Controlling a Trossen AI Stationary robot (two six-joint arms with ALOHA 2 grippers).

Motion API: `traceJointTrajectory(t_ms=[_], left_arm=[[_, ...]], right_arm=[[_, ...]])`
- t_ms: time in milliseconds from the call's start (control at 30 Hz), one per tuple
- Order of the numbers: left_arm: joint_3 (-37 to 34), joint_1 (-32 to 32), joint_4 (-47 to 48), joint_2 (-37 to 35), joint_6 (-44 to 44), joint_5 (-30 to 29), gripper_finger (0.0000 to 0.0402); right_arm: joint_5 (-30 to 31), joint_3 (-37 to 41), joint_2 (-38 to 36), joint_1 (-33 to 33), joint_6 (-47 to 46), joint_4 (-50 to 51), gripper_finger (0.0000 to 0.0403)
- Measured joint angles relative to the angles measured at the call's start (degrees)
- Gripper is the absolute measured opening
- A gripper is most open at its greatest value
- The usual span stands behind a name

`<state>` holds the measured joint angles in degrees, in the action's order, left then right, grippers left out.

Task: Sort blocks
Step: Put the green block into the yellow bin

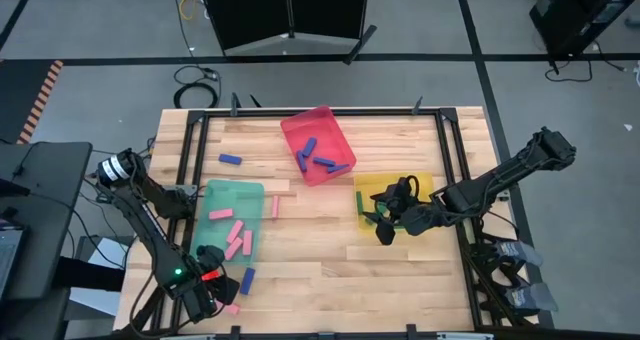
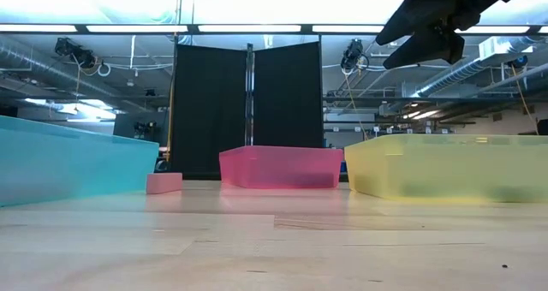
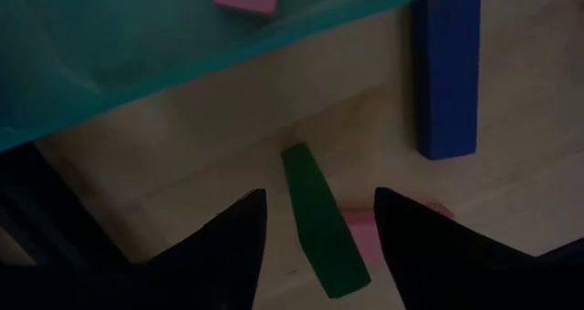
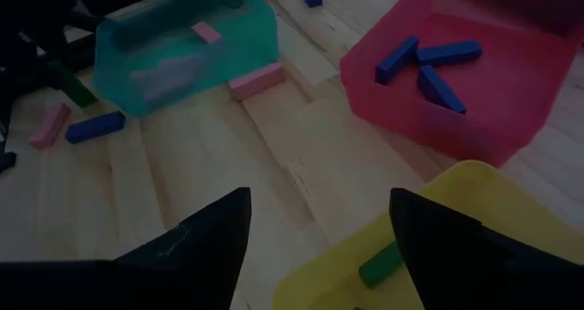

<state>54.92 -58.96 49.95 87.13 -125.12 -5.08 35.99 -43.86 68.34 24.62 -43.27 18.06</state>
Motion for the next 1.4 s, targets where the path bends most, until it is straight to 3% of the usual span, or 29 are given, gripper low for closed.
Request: traceJointTrajectory(t_ms=[300,1100,1400], left_arm=[[0.00,-0.23,-1.26,0.00,0.38,-0.02,0.0150],[0.00,-0.46,-1.96,0.00,1.20,0.07,0.0142],[0.02,-0.46,-1.83,0.00,1.68,0.11,0.0077]], right_arm=[[0.00,0.00,0.00,0.00,-0.02,0.00,0.0269],[0.00,0.00,0.00,0.00,-0.28,0.00,0.0263],[0.00,0.00,0.00,0.00,-0.52,0.00,0.0260]])
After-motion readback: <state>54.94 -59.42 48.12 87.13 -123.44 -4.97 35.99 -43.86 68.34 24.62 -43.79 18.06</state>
